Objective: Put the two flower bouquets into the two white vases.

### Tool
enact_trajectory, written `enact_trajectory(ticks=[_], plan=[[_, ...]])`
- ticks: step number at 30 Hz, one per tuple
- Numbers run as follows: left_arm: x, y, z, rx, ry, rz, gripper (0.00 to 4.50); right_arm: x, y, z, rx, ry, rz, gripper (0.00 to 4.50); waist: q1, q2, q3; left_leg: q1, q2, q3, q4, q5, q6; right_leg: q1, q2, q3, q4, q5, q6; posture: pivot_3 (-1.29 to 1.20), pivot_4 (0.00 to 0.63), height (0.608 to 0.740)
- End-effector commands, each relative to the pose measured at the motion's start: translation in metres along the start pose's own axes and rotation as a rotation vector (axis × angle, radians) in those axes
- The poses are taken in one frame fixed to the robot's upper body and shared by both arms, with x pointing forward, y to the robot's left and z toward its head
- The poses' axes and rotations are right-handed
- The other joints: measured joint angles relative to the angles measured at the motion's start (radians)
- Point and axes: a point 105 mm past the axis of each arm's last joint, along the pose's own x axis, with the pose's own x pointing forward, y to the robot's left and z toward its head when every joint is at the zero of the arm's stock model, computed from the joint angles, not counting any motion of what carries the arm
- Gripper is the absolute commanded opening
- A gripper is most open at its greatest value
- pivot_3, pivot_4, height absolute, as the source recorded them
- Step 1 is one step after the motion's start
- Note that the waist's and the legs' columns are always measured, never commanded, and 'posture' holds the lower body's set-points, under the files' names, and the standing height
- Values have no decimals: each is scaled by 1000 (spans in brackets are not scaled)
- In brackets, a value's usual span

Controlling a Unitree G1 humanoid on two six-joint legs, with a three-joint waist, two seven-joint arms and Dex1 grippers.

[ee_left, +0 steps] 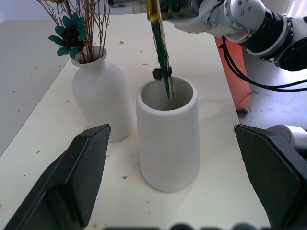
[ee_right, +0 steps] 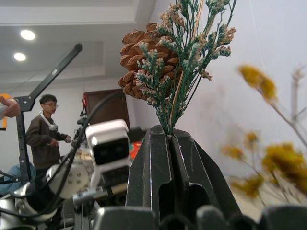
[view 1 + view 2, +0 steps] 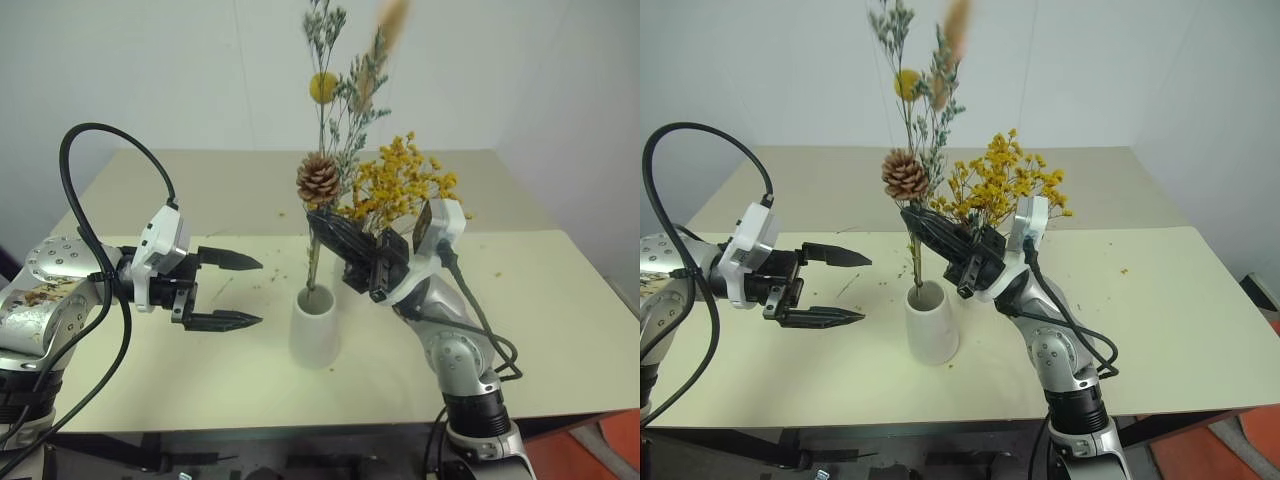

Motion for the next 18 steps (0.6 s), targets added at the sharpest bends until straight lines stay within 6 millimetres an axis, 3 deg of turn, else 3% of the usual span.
enact_trajectory(ticks=[1, 12, 18], plan=[[-7, 1, 10, 48, 2, 25, 4500, -2, 8, 3, -48, -15, 32, 19, 0, 0, 0, 0, 0, 0, 0, 0, 0, 0, 0, 0, 0, 0, 0, 0, 150, 740], [-7, 5, 10, 57, 4, 31, 4500, -7, 13, -5, -28, -16, 13, 19, 0, 0, 0, 0, 0, 0, 0, 0, 0, 0, 0, 0, 0, 0, 0, 0, 150, 740], [-8, 5, 9, 59, 14, 33, 4500, -11, 16, -8, -25, -3, 30, 1813, 0, 0, 0, 0, 0, 0, 0, 0, 0, 0, 0, 0, 0, 0, 0, 0, 150, 740]])
